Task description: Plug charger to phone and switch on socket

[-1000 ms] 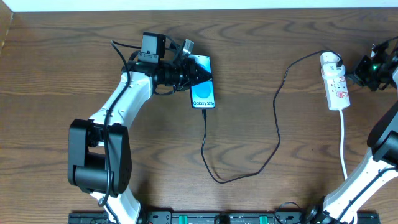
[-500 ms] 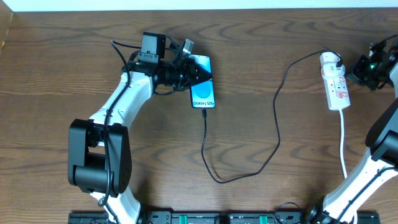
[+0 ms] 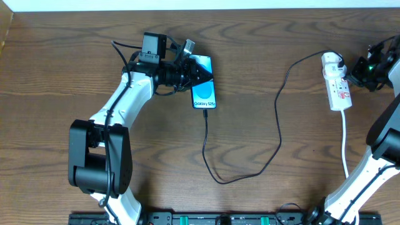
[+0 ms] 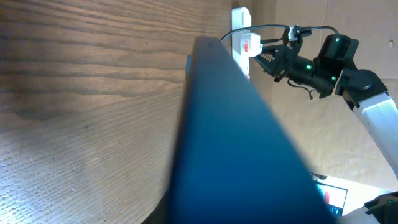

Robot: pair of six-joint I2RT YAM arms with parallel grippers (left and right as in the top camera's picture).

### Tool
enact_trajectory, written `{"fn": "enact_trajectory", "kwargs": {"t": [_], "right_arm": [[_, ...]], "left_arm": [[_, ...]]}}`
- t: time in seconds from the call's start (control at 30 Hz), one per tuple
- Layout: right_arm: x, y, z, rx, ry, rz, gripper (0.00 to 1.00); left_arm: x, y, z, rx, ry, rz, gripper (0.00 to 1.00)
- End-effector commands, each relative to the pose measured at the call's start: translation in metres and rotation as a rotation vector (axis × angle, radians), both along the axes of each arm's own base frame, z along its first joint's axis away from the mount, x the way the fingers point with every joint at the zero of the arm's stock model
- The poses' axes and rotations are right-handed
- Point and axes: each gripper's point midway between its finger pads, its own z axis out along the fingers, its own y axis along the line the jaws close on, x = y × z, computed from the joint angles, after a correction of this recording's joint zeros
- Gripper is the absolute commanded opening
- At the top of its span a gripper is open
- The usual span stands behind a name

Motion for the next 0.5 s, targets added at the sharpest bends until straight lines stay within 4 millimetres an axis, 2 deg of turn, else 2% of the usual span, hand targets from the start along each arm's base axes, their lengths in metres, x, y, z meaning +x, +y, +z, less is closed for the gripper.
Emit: {"fn": "enact_trajectory", "kwargs": {"t": [0.0, 0.47], "right_arm": [[-0.004, 0.039, -0.017, 0.082, 0.051, 0.064, 0.01], [-0.011, 0.065, -0.019, 0.105, 0.105, 0.109, 0.01]], "left_arm": [[0.0, -0.001, 0.025, -0.03, -0.05, -0.008, 0.07], [0.0, -0.001, 0.025, -0.03, -0.05, -0.009, 0.07]]}}
